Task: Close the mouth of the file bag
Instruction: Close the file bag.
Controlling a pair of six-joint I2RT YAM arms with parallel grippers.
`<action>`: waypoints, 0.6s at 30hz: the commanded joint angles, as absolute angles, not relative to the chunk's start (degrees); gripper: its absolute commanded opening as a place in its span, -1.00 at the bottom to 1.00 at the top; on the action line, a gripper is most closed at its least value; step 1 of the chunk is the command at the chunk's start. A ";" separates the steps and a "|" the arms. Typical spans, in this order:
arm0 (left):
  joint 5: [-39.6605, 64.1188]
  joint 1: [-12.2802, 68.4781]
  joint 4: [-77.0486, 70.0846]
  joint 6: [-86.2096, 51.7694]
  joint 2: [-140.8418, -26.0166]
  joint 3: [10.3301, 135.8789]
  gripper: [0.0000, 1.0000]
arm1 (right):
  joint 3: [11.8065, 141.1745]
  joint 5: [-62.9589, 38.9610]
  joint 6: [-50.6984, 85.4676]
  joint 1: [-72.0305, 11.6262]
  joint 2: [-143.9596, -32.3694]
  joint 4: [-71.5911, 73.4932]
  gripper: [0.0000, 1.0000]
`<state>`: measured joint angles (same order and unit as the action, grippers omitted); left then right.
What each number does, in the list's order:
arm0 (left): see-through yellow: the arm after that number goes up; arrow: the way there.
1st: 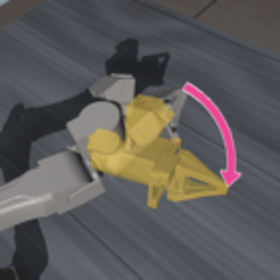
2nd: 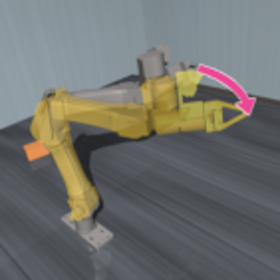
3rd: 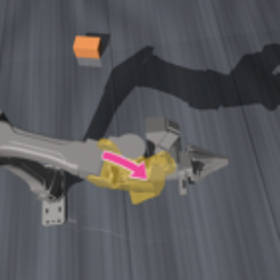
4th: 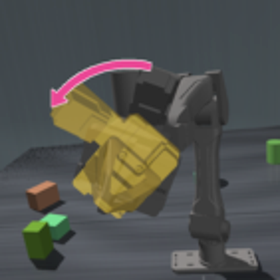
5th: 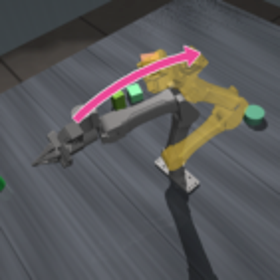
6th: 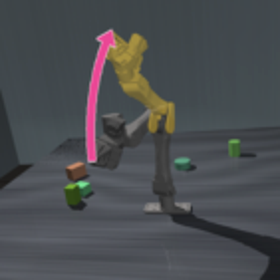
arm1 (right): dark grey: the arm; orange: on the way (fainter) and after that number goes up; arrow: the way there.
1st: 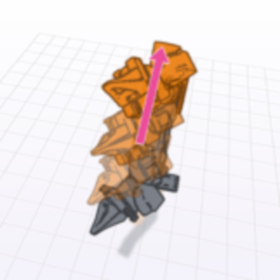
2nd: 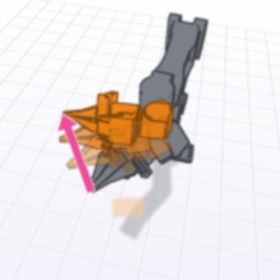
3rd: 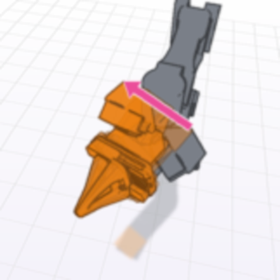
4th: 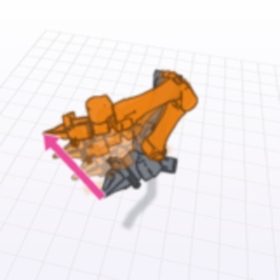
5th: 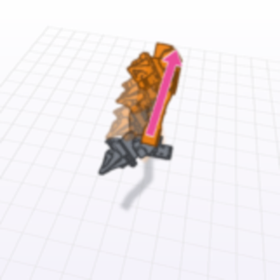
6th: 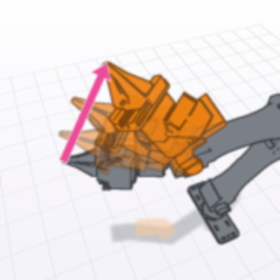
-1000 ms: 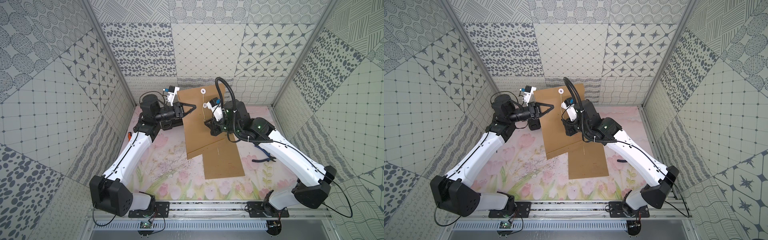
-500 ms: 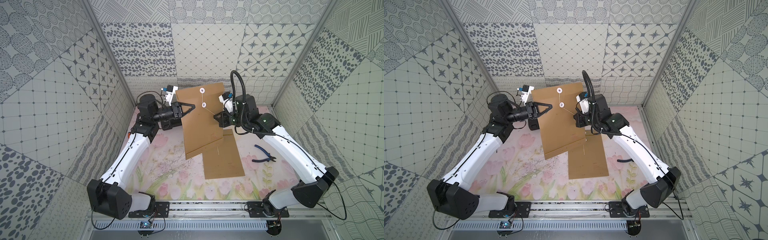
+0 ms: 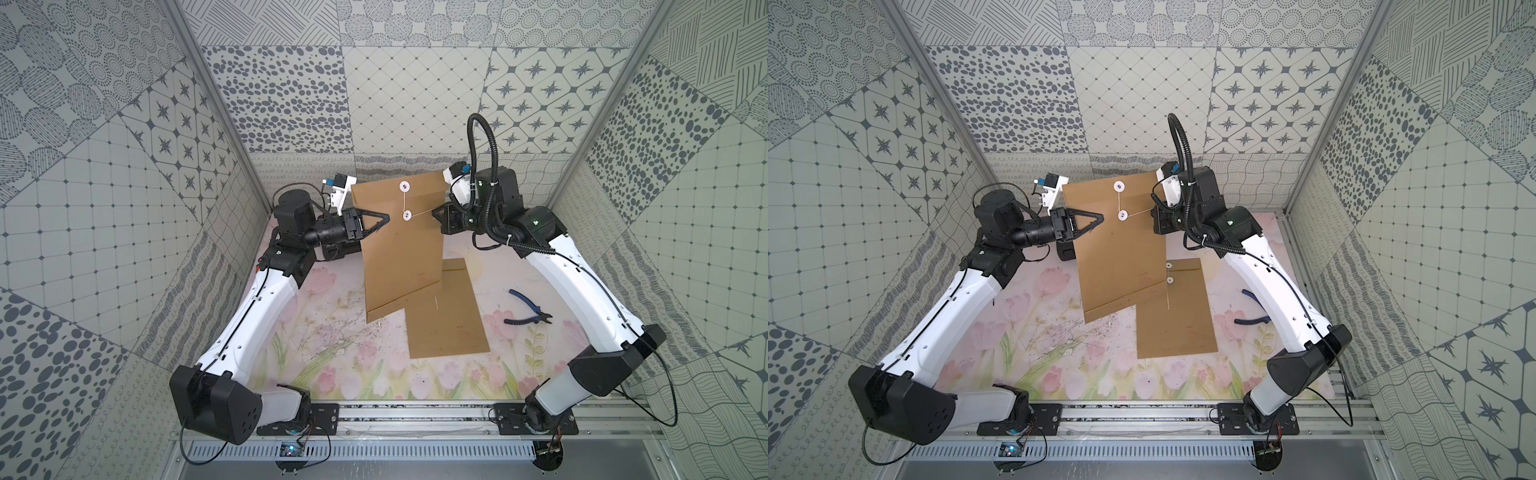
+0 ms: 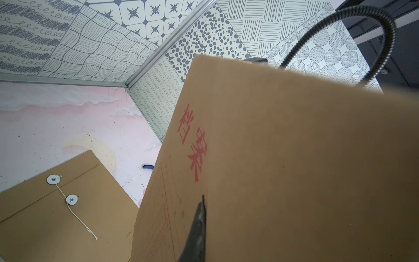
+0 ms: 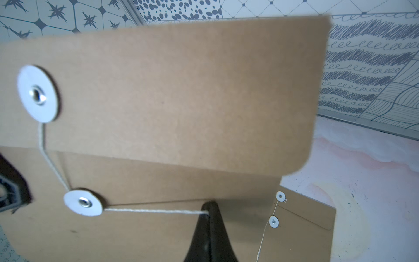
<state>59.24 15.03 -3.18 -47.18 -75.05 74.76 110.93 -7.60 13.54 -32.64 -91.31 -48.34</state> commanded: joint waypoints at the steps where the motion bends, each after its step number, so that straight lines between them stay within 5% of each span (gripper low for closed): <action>1: 60.09 14.85 -2.23 -43.78 -74.74 75.60 -1.00 | 114.57 -5.66 11.74 -33.12 -91.58 -50.06 -1.00; 18: 58.50 16.87 -1.37 -42.89 -74.11 72.41 -1.00 | 132.30 -2.71 8.75 -36.69 -99.60 -56.74 -1.00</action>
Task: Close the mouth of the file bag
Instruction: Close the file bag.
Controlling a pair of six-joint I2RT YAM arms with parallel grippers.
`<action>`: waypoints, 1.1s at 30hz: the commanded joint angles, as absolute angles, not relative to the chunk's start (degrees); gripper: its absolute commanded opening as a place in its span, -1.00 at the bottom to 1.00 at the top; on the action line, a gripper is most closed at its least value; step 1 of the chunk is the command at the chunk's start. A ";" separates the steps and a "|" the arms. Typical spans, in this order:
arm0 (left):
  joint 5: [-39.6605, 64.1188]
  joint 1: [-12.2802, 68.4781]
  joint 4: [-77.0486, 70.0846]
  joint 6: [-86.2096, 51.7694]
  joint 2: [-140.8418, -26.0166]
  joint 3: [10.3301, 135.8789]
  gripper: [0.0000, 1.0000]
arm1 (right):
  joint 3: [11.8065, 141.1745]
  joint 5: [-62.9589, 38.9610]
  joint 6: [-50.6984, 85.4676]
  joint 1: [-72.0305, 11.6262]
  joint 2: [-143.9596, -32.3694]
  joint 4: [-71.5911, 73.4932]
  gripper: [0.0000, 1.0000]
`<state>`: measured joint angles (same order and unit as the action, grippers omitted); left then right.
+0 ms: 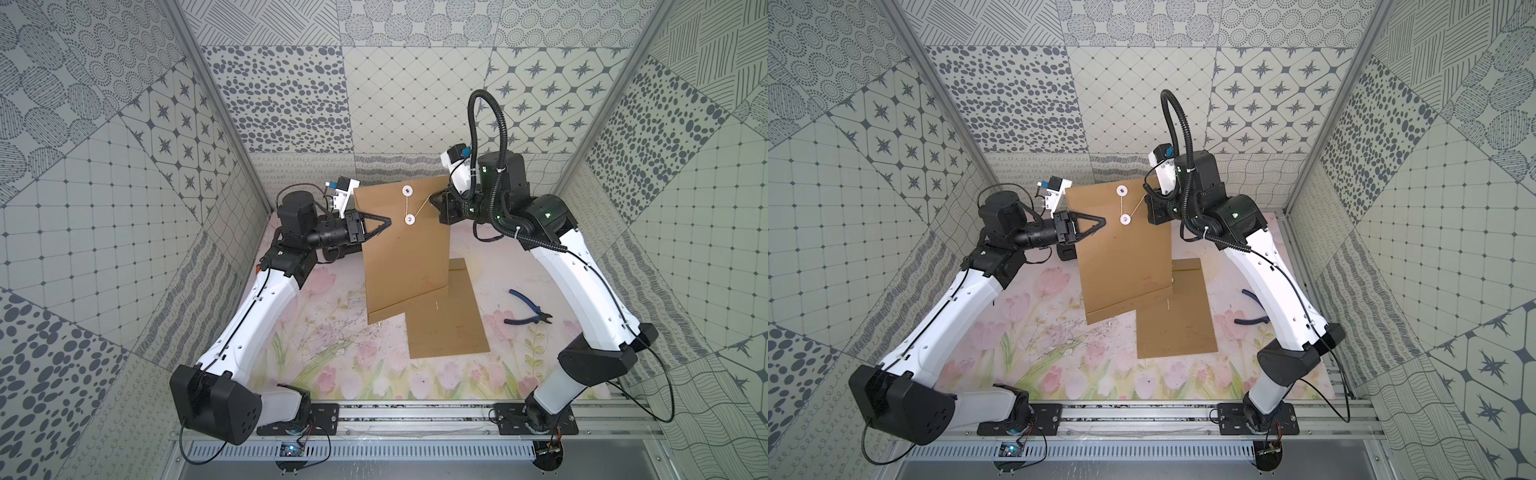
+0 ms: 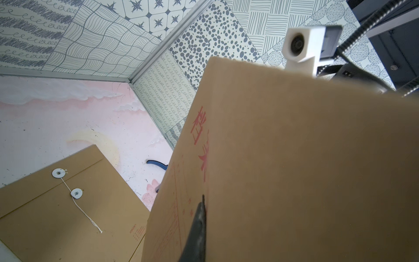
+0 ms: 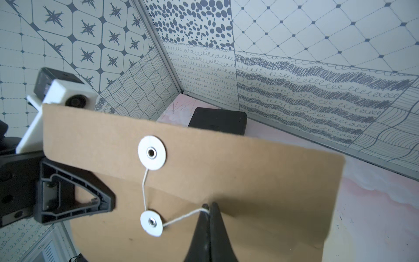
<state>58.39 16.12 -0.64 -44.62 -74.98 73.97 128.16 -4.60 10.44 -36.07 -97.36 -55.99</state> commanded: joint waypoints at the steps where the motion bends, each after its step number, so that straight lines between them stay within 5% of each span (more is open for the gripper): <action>1: 58.45 16.94 -1.62 -42.99 -74.01 72.26 -1.00 | 133.97 -2.53 8.47 -37.06 -100.53 -57.43 -1.00; 16: 57.49 17.66 -4.20 -44.23 -75.67 72.45 -1.00 | 147.68 1.12 5.80 -48.33 -108.07 -65.02 -1.00; 33: 56.75 16.48 -10.41 -49.18 -76.98 74.44 -1.00 | 131.29 7.14 5.08 -54.56 -103.05 -59.82 -1.00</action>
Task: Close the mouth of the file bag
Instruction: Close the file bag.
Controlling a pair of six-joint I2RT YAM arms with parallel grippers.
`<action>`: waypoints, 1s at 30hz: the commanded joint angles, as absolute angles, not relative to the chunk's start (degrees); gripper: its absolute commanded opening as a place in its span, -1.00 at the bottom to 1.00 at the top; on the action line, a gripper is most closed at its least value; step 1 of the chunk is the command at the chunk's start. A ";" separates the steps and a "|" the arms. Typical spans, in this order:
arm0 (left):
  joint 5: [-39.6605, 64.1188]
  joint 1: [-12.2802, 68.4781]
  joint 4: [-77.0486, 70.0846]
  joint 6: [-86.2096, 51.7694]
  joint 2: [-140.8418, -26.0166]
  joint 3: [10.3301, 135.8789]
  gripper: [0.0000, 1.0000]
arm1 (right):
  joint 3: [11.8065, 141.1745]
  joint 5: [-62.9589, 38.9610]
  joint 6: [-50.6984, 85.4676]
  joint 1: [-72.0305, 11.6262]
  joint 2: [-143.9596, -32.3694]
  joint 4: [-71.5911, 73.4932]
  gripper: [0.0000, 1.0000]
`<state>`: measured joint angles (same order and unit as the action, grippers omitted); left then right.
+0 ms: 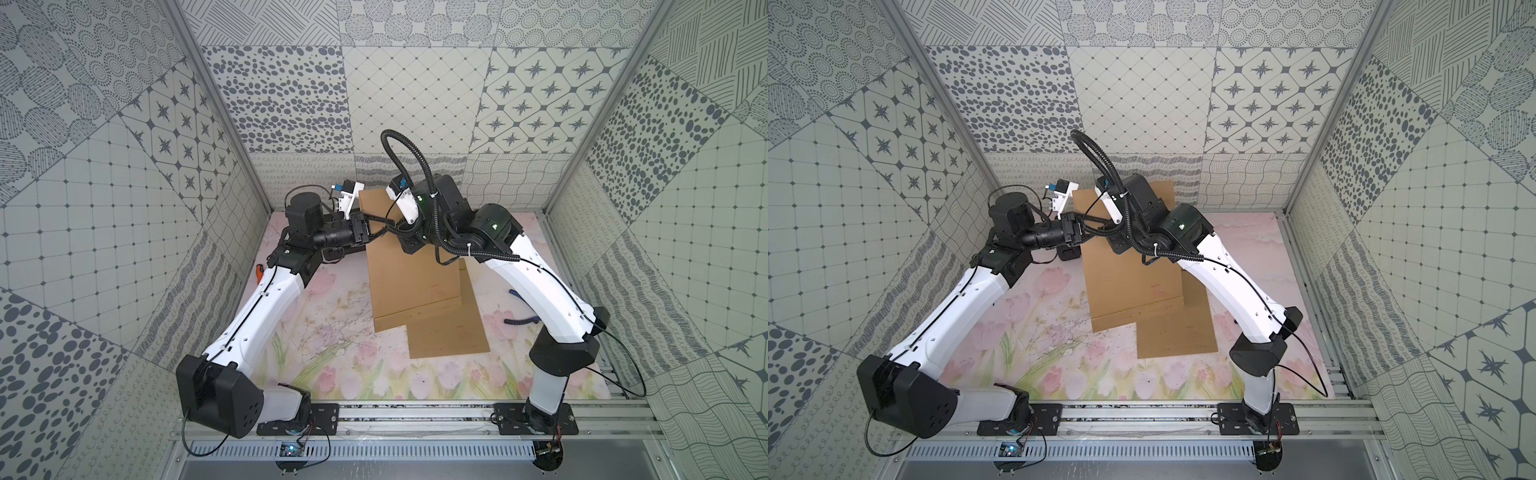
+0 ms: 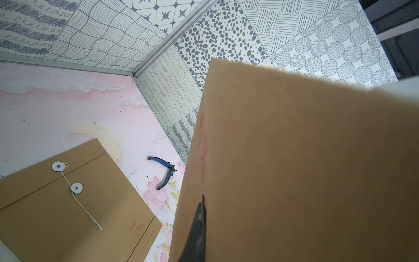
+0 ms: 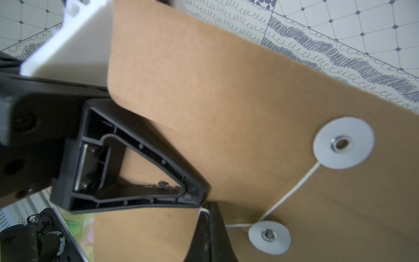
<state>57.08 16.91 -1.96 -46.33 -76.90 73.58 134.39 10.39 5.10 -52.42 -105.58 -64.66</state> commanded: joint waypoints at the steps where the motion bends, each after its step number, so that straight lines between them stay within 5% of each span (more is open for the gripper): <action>1: 56.90 16.44 -10.80 -49.52 -76.82 74.53 -1.00 | 129.97 7.47 4.96 -54.58 -102.48 -59.15 -1.00; 30: 59.17 14.68 -8.70 -48.09 -75.84 77.39 -1.00 | 104.29 -6.61 13.80 -43.92 -89.30 -43.74 -1.00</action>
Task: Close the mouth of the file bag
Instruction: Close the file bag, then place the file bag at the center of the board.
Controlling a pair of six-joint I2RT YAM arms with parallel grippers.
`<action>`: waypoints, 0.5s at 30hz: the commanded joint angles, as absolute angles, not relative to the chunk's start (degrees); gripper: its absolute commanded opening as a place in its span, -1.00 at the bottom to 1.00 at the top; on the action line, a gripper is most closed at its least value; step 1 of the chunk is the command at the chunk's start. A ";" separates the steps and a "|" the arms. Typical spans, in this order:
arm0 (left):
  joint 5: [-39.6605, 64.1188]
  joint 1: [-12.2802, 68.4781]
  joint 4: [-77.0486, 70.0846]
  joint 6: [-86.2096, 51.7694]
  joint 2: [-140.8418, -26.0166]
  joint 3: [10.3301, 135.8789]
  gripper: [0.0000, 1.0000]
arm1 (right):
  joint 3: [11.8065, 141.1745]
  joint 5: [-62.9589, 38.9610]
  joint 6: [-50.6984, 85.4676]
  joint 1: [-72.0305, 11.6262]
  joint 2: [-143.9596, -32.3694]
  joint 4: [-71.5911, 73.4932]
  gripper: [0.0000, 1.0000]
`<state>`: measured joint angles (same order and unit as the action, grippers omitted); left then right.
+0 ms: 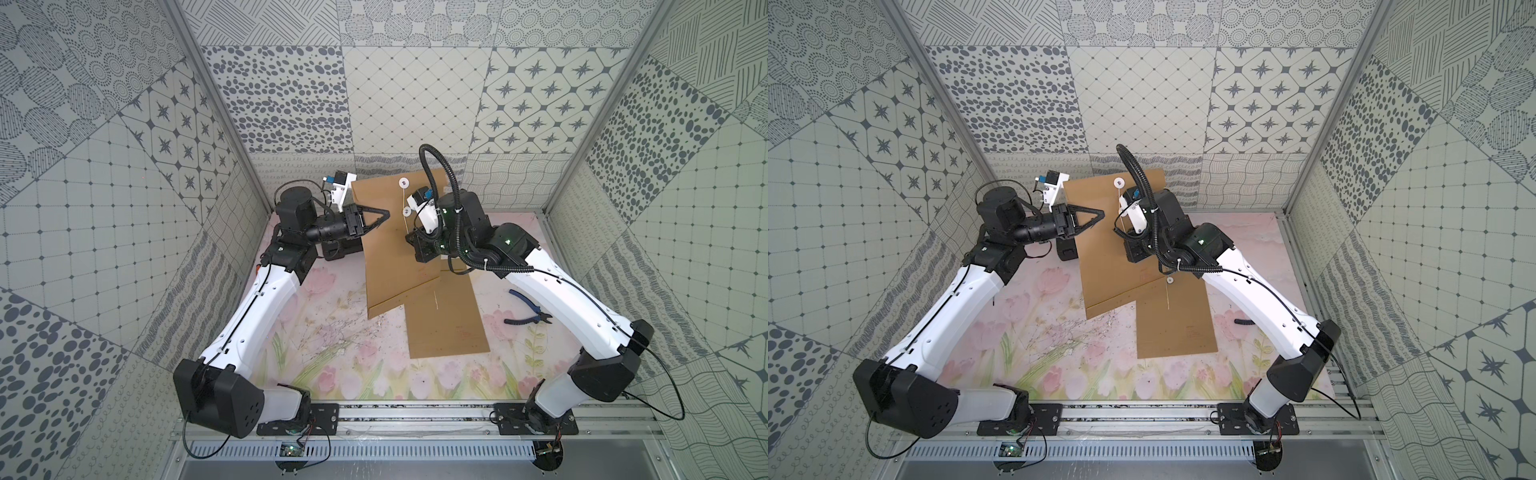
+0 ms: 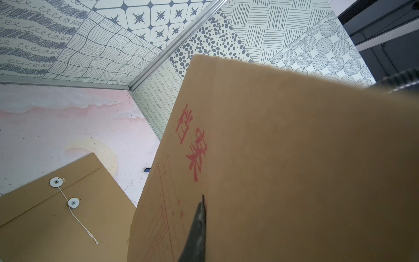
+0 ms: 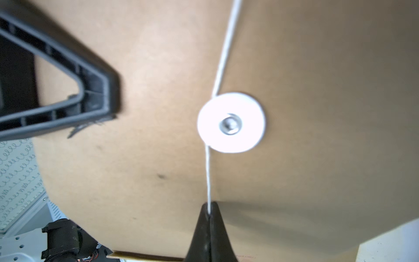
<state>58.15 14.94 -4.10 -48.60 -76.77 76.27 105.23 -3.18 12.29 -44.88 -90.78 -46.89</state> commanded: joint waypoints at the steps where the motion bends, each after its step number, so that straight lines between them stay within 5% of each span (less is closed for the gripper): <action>1: 59.42 14.66 -8.71 -48.10 -75.92 77.51 -1.00 | 104.11 -6.90 13.81 -43.31 -89.42 -43.65 -1.00; 15: 60.20 14.38 -3.56 -43.83 -74.97 78.04 -1.00 | 107.49 -7.11 11.00 -38.37 -91.24 -45.75 -1.00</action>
